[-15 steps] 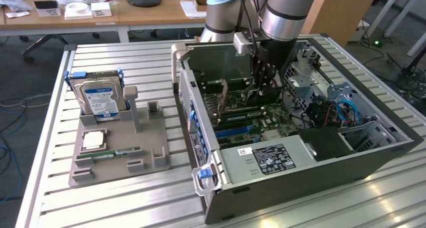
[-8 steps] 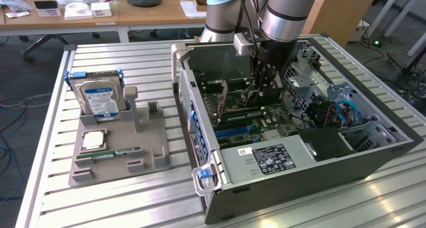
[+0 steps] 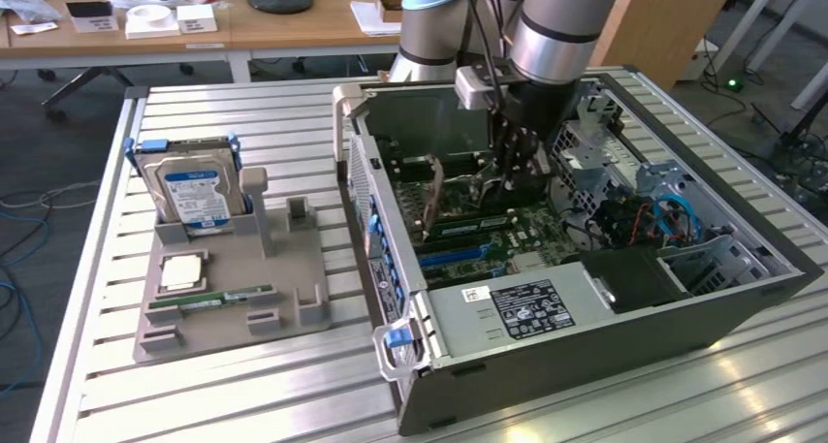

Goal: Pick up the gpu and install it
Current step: 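Insert the gpu into the slot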

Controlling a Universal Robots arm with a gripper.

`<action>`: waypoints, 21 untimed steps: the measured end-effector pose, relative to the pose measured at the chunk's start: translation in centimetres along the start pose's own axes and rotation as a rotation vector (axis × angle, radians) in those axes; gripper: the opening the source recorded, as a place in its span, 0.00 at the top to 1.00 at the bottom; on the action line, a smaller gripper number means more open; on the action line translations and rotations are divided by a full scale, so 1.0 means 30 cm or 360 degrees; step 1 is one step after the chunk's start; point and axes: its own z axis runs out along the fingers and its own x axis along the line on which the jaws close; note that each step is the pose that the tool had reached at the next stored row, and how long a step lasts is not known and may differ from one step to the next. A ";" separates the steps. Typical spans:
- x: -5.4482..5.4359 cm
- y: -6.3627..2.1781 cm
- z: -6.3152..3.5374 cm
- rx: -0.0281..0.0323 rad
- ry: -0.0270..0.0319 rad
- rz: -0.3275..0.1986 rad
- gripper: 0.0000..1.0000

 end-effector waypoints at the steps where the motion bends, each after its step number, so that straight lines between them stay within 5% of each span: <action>1: 0.004 0.000 0.000 -0.00001 0.00000 0.0000 0.74; 21: 0.069 0.015 -0.001 -0.00001 0.00009 0.0000 0.74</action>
